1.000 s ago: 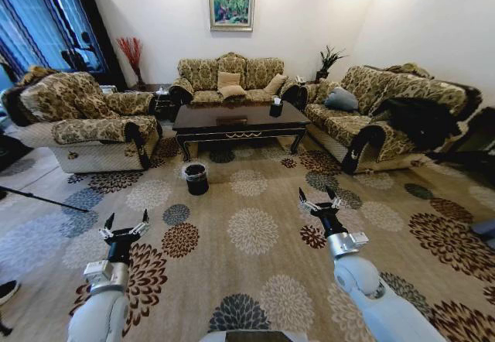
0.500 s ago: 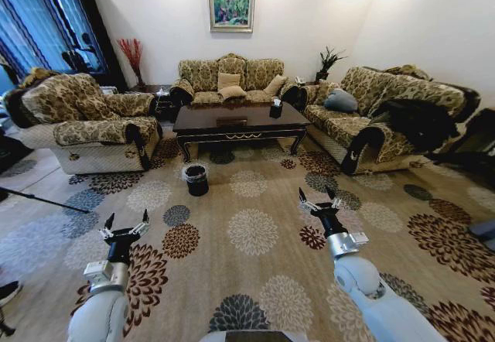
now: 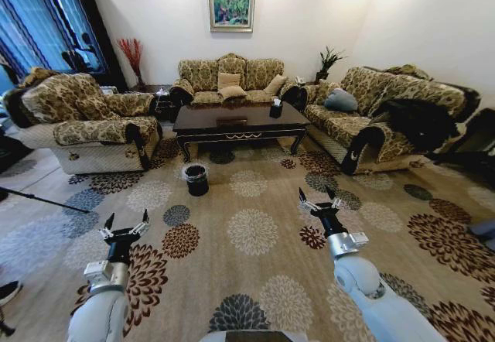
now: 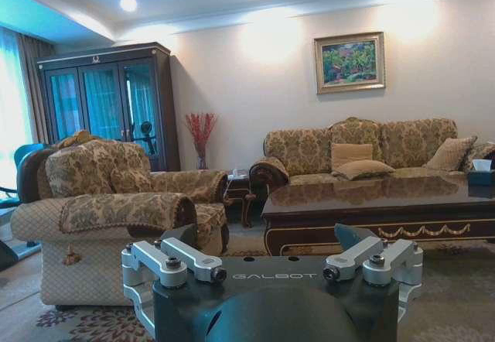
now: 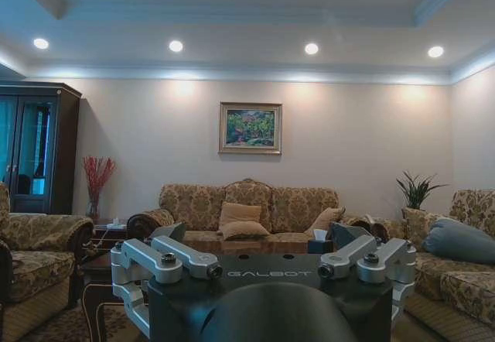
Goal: Move to the front of the table and pick up the trash from the floor, then place it into the trash bin.
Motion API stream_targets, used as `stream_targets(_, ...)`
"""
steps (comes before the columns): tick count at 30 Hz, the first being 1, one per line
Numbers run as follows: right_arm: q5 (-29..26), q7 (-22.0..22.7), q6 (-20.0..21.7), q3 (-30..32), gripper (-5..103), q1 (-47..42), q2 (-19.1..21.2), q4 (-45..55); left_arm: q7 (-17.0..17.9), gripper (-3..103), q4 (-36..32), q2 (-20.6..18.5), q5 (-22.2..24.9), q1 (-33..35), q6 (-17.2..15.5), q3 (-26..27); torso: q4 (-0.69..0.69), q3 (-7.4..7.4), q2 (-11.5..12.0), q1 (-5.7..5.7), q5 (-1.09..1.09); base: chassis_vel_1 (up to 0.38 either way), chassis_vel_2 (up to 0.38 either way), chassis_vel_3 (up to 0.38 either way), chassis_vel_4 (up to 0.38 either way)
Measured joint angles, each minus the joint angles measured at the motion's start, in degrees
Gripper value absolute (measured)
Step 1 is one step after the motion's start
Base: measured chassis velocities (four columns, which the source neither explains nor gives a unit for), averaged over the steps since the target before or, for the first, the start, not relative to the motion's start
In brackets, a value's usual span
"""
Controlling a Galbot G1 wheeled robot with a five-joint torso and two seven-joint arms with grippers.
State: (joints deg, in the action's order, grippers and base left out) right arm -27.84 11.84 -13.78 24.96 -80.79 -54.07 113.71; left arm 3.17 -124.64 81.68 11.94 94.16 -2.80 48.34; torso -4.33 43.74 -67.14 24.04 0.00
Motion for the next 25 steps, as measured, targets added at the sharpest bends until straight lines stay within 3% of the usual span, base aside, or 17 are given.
stream_targets(25,0.0,0.0,0.0,0.0,100,0.0,0.0,0.0,0.0,100,0.0,0.0,0.0,0.0,0.0,0.0,0.0,-0.15,0.3,-0.12,0.0,0.0,0.0,0.0,0.0)
